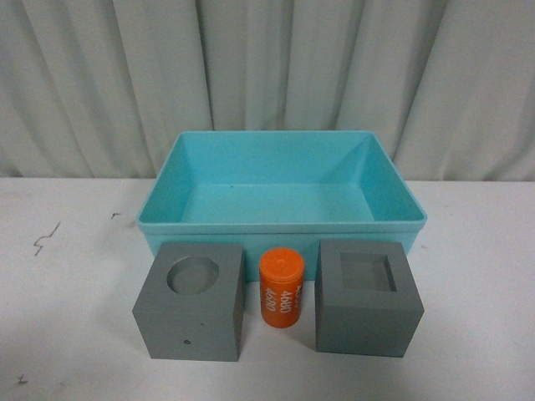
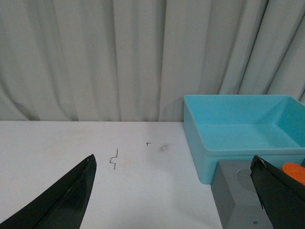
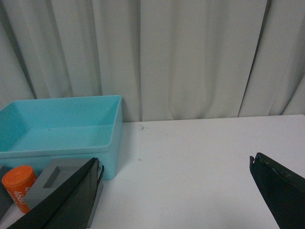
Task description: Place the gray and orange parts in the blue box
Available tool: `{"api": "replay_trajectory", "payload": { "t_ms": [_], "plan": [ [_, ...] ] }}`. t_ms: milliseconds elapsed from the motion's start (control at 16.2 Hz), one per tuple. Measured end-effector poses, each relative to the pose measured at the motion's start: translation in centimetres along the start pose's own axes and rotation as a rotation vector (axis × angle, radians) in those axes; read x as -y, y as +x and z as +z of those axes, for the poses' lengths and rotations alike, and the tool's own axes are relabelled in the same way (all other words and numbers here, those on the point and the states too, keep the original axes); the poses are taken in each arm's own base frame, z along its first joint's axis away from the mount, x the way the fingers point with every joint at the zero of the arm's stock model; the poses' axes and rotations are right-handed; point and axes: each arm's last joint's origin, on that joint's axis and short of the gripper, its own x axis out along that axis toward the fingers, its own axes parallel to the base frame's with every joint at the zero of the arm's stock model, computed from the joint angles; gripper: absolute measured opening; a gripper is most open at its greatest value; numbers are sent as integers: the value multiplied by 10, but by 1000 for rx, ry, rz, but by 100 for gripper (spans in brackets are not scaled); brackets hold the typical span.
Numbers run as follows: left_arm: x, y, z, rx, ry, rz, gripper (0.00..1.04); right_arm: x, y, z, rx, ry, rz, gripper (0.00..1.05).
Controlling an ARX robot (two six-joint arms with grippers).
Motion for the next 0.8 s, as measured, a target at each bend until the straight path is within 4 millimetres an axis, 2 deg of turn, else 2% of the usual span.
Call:
{"api": "replay_trajectory", "payload": {
  "t_ms": [805],
  "plan": [
    [0,0,0,0,0,0,98,0,0,0,0,0,0,98]
  ]
}}
